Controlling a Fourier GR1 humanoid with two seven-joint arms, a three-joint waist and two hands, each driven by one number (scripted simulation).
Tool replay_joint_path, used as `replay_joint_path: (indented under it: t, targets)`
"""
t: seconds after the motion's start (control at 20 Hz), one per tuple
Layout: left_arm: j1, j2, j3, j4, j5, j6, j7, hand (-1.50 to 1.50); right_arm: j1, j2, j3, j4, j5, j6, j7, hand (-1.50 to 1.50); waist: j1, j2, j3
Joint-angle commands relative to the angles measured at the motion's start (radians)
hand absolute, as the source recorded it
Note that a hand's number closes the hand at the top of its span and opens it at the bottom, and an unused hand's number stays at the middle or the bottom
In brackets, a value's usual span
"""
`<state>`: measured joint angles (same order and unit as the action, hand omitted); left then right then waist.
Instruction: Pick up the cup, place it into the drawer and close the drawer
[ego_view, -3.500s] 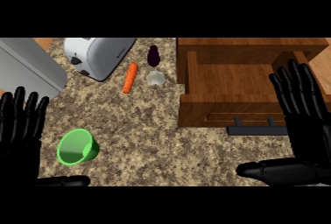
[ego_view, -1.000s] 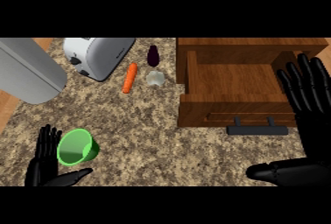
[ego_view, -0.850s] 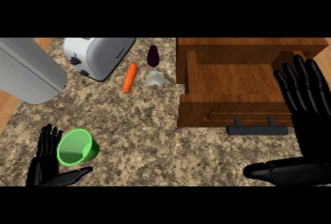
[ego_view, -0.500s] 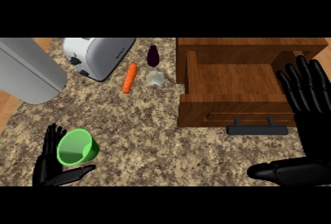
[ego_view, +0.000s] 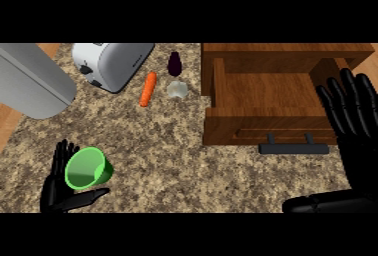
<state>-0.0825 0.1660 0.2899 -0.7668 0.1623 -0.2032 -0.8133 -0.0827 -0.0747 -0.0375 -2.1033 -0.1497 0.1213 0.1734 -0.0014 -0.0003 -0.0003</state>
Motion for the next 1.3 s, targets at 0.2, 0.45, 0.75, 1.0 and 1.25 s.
replay_joint_path:
  t: [0.2,0.45,0.75,1.0,1.25]
  targets:
    - [-0.071,0.001,0.002,0.11,0.043,-0.038,-0.026,-1.5,0.011,-0.003,-0.022,-0.04,-0.03,-0.001,0.025,-1.5,-0.001,0.0,0.0]
    - [-0.128,0.048,0.011,0.268,0.05,-0.193,-0.113,-1.5,-0.055,0.001,-0.01,0.076,0.009,-0.002,-0.021,-1.5,-0.002,0.002,-0.001]
    - [-0.207,-0.021,-0.004,0.299,0.061,-0.175,-0.125,1.5,-0.024,-0.014,-0.025,-0.042,-0.026,-0.011,0.058,-1.5,-0.009,0.002,-0.001]
    - [-0.151,-0.005,-0.02,0.245,0.066,-0.232,-0.186,1.5,0.023,-0.031,-0.048,-0.054,-0.054,0.016,0.052,-1.5,-0.007,0.0,0.0]
    - [-0.131,0.02,-0.03,0.23,0.033,-0.186,-0.28,1.5,-0.051,-0.037,-0.071,0.054,-0.046,0.019,0.004,-1.5,0.001,0.001,0.0]
